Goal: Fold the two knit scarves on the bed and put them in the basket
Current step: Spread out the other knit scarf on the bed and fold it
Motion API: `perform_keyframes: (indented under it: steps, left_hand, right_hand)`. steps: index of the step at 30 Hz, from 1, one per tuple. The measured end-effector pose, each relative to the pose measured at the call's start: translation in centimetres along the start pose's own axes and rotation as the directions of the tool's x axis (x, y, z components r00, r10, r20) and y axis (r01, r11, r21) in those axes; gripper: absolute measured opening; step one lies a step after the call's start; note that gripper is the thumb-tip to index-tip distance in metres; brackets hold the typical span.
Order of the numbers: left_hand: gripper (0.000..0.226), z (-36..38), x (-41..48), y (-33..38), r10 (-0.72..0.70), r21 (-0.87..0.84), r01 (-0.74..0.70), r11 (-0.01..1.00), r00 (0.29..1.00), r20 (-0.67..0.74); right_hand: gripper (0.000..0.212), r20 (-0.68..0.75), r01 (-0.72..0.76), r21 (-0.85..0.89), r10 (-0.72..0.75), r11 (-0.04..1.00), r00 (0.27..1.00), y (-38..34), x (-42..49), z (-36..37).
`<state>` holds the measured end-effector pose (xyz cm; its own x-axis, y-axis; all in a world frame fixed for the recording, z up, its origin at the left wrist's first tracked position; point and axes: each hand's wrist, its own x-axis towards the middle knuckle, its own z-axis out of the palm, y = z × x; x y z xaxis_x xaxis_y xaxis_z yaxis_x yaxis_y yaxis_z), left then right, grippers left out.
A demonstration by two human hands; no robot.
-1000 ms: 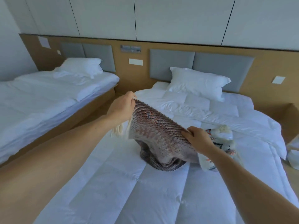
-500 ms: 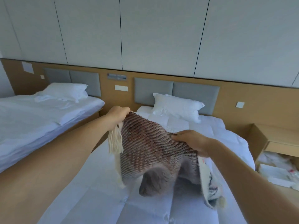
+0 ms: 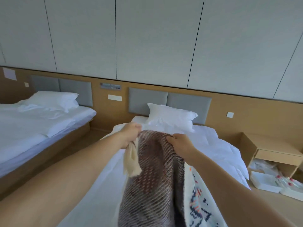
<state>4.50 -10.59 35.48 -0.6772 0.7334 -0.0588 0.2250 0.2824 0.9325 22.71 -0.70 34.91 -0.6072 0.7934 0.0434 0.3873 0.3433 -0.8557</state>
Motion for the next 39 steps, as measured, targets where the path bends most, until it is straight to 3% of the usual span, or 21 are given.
perform_keyframes:
  steps: [3,8,10,12,14,19,23,27,33,37,39]
  left_hand:
    - [0.026,1.9,-1.5,0.5,0.147,-0.122,-0.128,0.984,0.975,0.166]
    - [0.024,2.0,-2.5,0.8,0.245,-0.138,-0.208,0.968,0.895,0.372]
    - [0.037,2.2,-2.4,0.8,0.265,-0.089,-0.253,0.963,0.848,0.459]
    - [0.030,2.8,-2.5,1.2,0.259,0.036,-0.322,0.946,0.821,0.509]
    - [0.025,3.2,-2.3,1.7,0.276,0.119,-0.372,0.921,0.834,0.478]
    - [0.037,2.5,-1.4,5.0,0.337,0.303,-0.465,0.832,0.857,0.391]
    - [0.030,3.0,-1.8,8.1,0.438,0.236,-0.503,0.831,0.855,0.277]
    - [0.028,1.2,-1.1,9.9,0.468,0.113,-0.467,0.877,0.883,0.019]
    - [0.035,-0.9,2.4,4.6,0.245,0.283,-0.184,0.941,0.949,-0.197]
    - [0.038,-1.5,3.5,1.8,0.164,0.350,-0.063,0.935,0.949,-0.267]
    - [0.039,-1.3,3.6,1.8,0.139,0.352,-0.043,0.935,0.958,-0.251]
  right_hand:
    - [0.022,0.029,0.095,-0.029,-0.094,0.995,0.995,-0.8,-0.3,0.8]
    - [0.013,0.128,0.124,0.124,-0.140,0.984,0.982,-1.2,-1.3,-0.3]
    - [0.010,0.142,0.134,0.154,-0.156,0.979,0.977,-1.1,-1.4,-0.8]
    - [0.010,0.153,0.145,0.175,-0.172,0.974,0.973,-1.0,-1.3,-1.4]
    - [0.008,0.129,0.168,0.148,-0.187,0.975,0.974,-0.6,-1.3,-2.1]
    - [0.005,-0.037,0.163,0.056,-0.161,0.985,0.986,2.1,-1.0,-2.9]
    - [0.021,-0.122,0.121,-0.167,-0.142,0.979,0.982,5.4,-0.3,-2.4]
    - [0.028,-0.156,-0.077,-0.079,0.064,0.994,0.986,9.7,0.0,-3.2]
    - [0.018,0.087,-0.035,0.141,0.023,0.989,0.996,8.6,-0.7,-5.9]
    - [0.034,0.423,-0.166,0.310,0.021,0.936,0.906,4.1,-2.1,-9.5]
    - [0.036,0.485,-0.151,0.401,-0.070,0.904,0.871,1.6,-2.4,-10.9]
